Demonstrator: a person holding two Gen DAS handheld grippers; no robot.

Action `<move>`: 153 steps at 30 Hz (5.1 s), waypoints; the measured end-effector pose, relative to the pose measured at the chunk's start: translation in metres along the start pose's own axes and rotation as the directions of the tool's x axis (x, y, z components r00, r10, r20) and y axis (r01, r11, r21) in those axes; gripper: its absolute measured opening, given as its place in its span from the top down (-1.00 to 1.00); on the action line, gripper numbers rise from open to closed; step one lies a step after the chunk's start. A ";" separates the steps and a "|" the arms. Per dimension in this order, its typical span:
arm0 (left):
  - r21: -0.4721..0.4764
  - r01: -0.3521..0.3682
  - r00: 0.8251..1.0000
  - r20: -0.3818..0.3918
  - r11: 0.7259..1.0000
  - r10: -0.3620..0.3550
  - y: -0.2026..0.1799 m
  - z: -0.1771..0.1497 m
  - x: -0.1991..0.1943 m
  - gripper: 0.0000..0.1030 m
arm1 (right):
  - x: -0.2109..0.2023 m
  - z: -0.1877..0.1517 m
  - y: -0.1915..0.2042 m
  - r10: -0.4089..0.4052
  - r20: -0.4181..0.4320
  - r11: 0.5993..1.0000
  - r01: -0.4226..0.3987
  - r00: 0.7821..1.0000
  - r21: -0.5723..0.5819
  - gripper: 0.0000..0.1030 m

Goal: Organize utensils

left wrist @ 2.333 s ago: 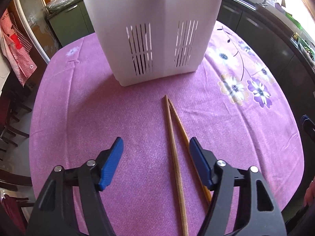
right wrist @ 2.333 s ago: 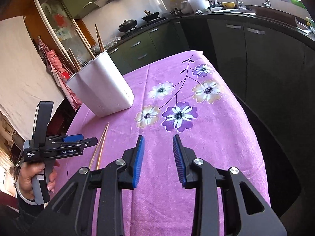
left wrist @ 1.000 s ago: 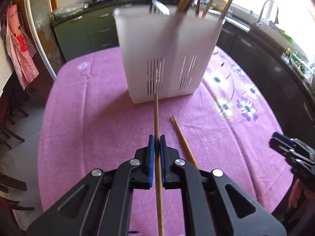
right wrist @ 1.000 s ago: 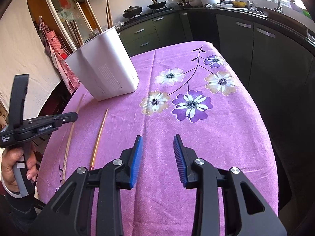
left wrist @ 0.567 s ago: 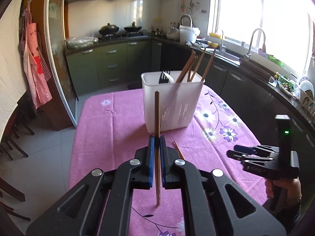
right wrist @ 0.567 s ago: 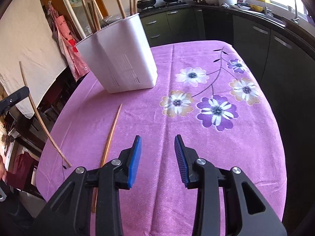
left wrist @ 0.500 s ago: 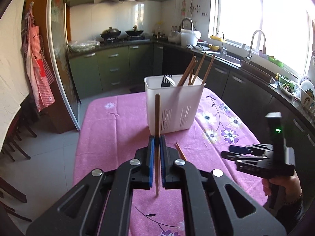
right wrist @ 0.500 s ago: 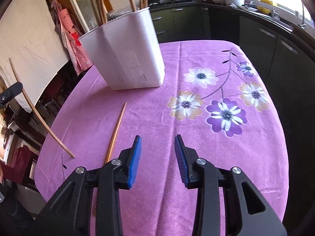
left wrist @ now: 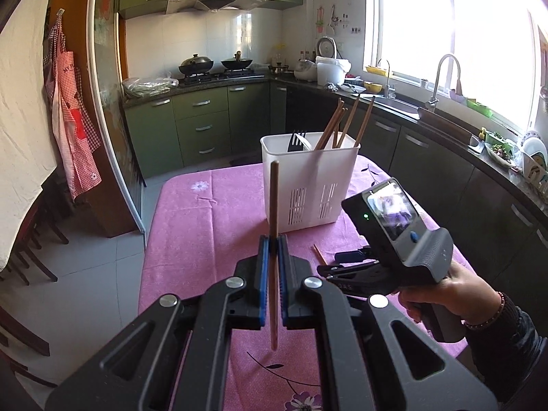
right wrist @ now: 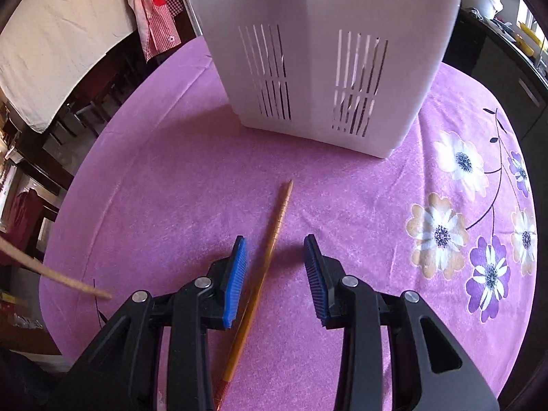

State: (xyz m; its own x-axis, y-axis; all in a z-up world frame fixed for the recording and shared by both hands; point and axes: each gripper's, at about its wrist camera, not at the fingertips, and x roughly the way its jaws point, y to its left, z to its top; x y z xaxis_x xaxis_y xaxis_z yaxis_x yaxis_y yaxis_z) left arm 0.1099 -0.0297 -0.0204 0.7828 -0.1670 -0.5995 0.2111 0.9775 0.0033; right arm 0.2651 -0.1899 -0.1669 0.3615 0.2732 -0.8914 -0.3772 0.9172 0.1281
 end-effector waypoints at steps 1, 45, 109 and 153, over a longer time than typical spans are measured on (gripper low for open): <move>0.002 0.003 1.000 -0.002 1.000 -0.003 -0.001 0.000 0.001 0.89 | 0.001 0.000 0.003 -0.017 -0.004 1.000 0.017 1.000 -0.007 0.32; 0.027 -0.025 1.000 0.016 0.999 0.025 -0.003 0.010 -0.006 0.89 | -0.216 -0.101 -0.016 -0.008 0.490 0.999 -0.014 0.871 0.042 0.88; -0.017 0.089 0.996 0.022 0.996 -0.088 0.019 0.033 0.035 0.25 | -0.307 0.072 -0.024 -0.006 0.723 1.000 -0.018 0.691 0.026 0.88; -0.040 -0.036 0.992 0.121 0.999 0.041 -0.002 -0.061 -0.017 -0.87 | -0.220 -0.166 0.001 -0.228 0.674 0.973 0.135 0.703 0.188 -0.91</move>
State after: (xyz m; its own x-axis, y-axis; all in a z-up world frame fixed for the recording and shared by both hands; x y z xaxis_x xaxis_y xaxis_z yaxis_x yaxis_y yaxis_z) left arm 0.0608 -0.0210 -0.0593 0.8557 -0.1415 -0.4978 0.1591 0.9872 -0.0072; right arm 0.0437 -0.2975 -0.0426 0.9144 0.1786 -0.3632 -0.1581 0.9837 0.0857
